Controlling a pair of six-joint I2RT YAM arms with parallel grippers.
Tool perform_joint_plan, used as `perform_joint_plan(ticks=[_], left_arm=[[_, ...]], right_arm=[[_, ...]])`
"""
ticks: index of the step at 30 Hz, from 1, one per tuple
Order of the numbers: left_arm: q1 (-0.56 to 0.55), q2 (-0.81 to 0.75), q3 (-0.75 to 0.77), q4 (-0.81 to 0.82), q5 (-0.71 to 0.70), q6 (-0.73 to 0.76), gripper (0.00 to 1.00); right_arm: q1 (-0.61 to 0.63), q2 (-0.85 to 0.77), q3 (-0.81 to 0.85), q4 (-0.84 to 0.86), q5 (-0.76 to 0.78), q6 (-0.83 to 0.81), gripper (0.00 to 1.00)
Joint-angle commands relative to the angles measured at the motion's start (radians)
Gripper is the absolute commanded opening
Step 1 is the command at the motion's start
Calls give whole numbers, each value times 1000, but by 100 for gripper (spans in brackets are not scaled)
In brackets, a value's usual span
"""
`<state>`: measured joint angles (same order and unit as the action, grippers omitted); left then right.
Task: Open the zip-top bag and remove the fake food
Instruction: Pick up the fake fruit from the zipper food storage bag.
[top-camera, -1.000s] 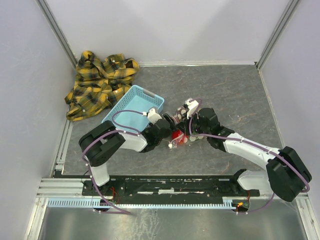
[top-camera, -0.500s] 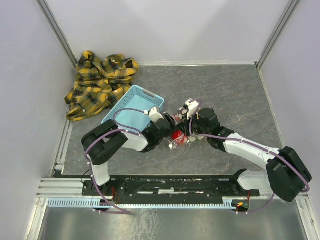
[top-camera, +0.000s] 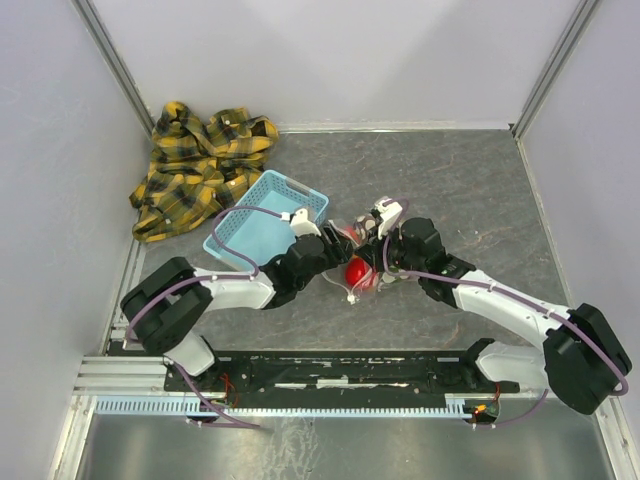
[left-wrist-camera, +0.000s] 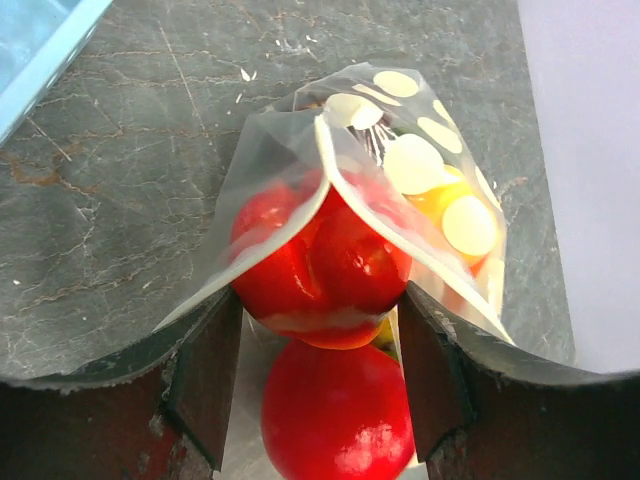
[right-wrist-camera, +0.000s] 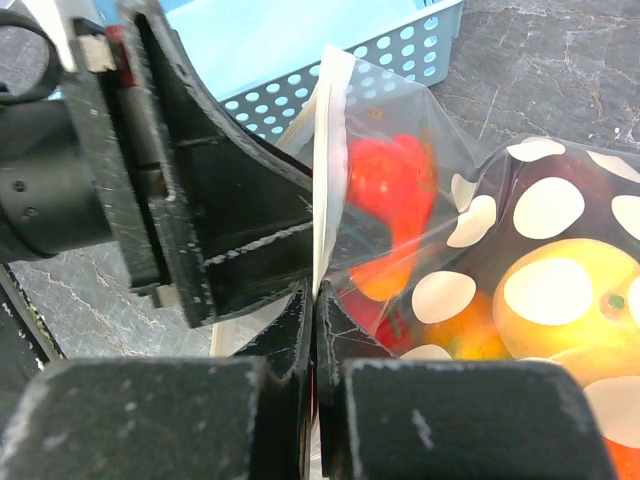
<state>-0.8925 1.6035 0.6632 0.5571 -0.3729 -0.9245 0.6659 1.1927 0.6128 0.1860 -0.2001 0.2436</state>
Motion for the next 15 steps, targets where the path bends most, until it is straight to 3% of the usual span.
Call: perform_joint_plan(ticks=[1,15], left_arm=[[3,-72,-21,-49,61,69,46],[5,-183,-76,-150,164,92,45]], right_arm=[[4,-13,0,12,36,9,2],[5,-52,-27,37,54,34,2]])
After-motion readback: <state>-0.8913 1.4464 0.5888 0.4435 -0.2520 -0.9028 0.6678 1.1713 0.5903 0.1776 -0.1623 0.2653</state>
